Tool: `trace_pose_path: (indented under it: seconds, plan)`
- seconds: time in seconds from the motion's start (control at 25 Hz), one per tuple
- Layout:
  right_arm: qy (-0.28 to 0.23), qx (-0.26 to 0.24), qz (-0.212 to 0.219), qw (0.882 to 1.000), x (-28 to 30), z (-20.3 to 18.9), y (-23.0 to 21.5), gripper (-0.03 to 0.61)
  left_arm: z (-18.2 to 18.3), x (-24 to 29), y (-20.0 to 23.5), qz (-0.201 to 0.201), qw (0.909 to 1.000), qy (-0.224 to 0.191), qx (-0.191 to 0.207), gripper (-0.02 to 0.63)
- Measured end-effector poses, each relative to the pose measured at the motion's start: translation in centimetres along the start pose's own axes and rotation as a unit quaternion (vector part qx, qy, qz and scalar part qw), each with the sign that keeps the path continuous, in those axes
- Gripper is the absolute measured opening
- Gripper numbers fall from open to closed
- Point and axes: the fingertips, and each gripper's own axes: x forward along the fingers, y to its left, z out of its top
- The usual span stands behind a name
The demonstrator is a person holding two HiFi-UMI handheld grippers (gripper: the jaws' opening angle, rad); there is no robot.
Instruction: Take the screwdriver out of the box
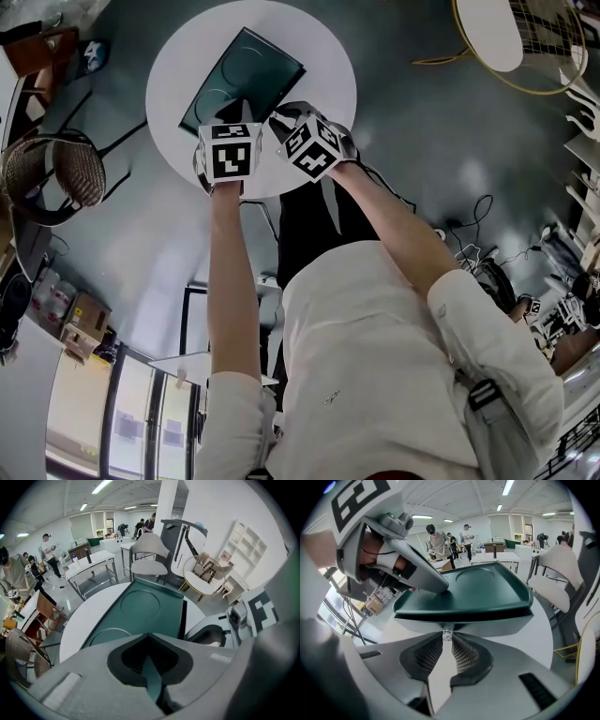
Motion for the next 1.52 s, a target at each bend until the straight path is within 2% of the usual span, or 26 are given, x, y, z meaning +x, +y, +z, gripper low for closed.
trace_pose_path:
  seconds: [0.12,0.32,0.76,1.52]
  plan:
    - [-0.001,0.010,0.006,1.000,-0.7,-1.3,0.1,0.069,0.3,0.1,0.1,0.000,1.0000,-0.004,0.007,0.009]
    - [0.007,0.015,0.011,1.000,-1.4,-2.5,0.1,0.069,0.4,0.1,0.1,-0.014,0.9997,-0.002,-0.018,0.009]
    - [0.024,0.013,0.015,1.000,-2.4,-4.1,0.2,0.071,0.8,0.3,0.1,-0.010,0.9995,0.000,-0.029,0.009]
    - [0.033,0.015,0.017,0.999,-4.3,-7.8,0.4,0.071,0.7,0.6,-0.5,0.011,0.9998,0.000,-0.017,0.009]
